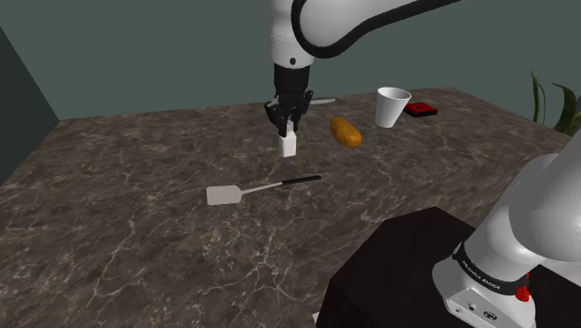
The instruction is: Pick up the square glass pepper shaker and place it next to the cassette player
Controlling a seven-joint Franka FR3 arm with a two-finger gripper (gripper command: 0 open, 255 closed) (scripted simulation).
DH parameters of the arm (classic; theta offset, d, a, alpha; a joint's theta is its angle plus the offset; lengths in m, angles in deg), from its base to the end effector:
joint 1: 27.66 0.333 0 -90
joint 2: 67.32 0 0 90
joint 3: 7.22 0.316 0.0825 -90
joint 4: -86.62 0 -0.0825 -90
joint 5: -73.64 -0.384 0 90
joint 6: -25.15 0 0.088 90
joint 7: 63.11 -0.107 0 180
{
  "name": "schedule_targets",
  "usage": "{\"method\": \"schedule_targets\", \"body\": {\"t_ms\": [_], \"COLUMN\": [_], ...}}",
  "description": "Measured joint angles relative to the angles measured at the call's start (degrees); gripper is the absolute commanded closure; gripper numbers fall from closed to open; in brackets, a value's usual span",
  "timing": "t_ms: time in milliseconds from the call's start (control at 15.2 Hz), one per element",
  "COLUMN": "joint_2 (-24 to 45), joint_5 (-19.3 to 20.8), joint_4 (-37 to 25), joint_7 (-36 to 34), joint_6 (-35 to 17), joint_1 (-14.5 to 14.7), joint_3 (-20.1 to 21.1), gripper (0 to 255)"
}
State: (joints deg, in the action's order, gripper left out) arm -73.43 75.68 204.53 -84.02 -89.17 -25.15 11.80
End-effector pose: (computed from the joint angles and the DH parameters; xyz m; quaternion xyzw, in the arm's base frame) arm 0.4914 0.1962 0.4839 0.9992 0.0119 0.0299 0.0246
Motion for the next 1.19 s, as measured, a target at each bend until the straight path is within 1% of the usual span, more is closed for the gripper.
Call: {"method": "schedule_targets", "body": {"t_ms": [1188], "joint_2": [-1.0], "joint_5": [-0.5], "joint_4": [-12.7], "joint_7": [1.0], "joint_6": [13.7], "joint_1": [-0.1], "joint_3": [-0.3], "gripper": [255]}}
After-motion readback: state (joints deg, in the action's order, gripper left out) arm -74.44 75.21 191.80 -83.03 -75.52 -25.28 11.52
